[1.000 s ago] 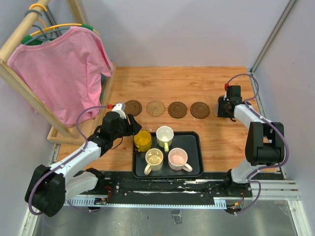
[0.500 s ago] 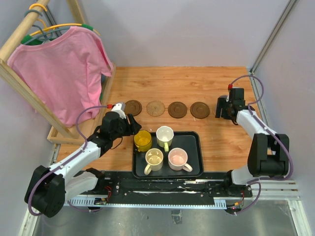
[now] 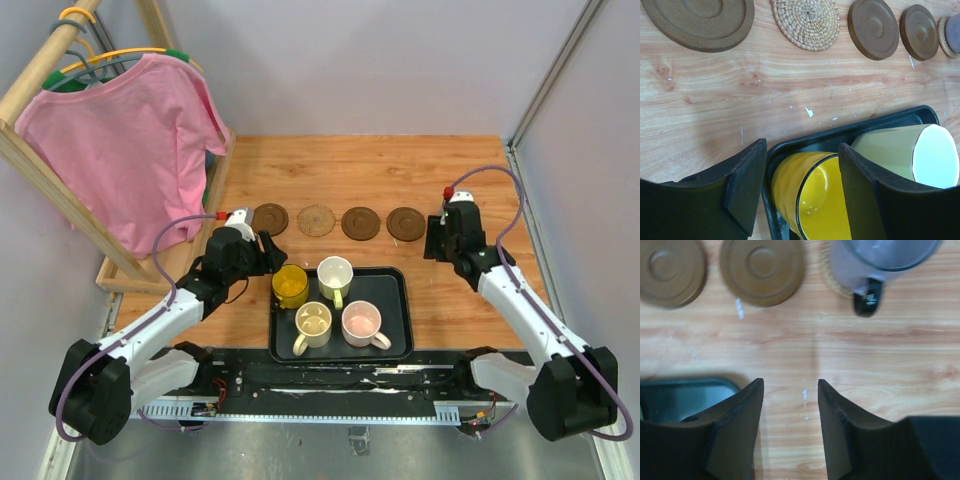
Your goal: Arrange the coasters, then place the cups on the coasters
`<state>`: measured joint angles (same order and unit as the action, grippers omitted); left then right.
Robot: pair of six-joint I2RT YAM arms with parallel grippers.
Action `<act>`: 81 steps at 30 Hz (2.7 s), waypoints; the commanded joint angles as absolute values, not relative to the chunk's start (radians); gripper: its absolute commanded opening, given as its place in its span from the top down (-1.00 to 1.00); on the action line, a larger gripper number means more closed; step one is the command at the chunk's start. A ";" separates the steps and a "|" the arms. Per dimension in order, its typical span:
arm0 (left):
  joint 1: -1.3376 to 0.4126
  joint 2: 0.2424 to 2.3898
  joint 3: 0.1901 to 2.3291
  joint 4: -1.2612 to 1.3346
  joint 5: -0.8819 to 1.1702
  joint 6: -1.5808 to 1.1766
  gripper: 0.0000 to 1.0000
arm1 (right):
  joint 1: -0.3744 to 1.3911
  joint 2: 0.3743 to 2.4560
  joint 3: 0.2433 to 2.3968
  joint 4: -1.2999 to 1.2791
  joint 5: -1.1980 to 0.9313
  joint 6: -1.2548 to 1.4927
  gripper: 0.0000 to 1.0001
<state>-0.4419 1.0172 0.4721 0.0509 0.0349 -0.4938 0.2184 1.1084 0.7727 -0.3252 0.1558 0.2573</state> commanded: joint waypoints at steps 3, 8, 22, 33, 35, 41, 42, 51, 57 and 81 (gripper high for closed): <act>-0.448 1.016 0.483 0.080 0.026 -0.480 -0.28 | 0.352 1.081 0.717 -0.386 0.132 0.319 0.40; -0.448 1.025 0.484 0.090 0.045 -0.491 -0.28 | 0.400 1.158 0.694 -0.377 0.111 0.338 0.52; -0.448 1.004 0.474 0.075 0.042 -0.500 -0.28 | 0.514 1.250 0.656 -0.335 0.086 0.388 0.28; -0.448 1.002 0.471 0.070 0.050 -0.500 -0.28 | 0.551 1.314 0.634 -0.324 0.094 0.408 0.45; -0.448 1.000 0.471 0.068 0.051 -0.502 -0.28 | 0.560 1.319 0.635 -0.327 0.097 0.411 0.61; -0.448 0.993 0.469 0.061 0.053 -0.499 -0.28 | 0.597 1.322 0.642 -0.368 0.118 0.420 0.87; -0.448 0.993 0.469 0.059 0.051 -0.499 -0.28 | 0.603 1.320 0.642 -0.376 0.125 0.422 0.89; -0.448 0.994 0.468 0.061 0.051 -0.499 -0.28 | 0.625 1.303 0.642 -0.418 0.154 0.434 0.99; -0.448 0.993 0.467 0.059 0.051 -0.499 -0.28 | 0.631 1.289 0.644 -0.429 0.174 0.445 0.83; -0.448 0.984 0.473 0.058 0.043 -0.492 -0.29 | 0.677 1.010 0.755 -0.605 0.233 0.404 -0.73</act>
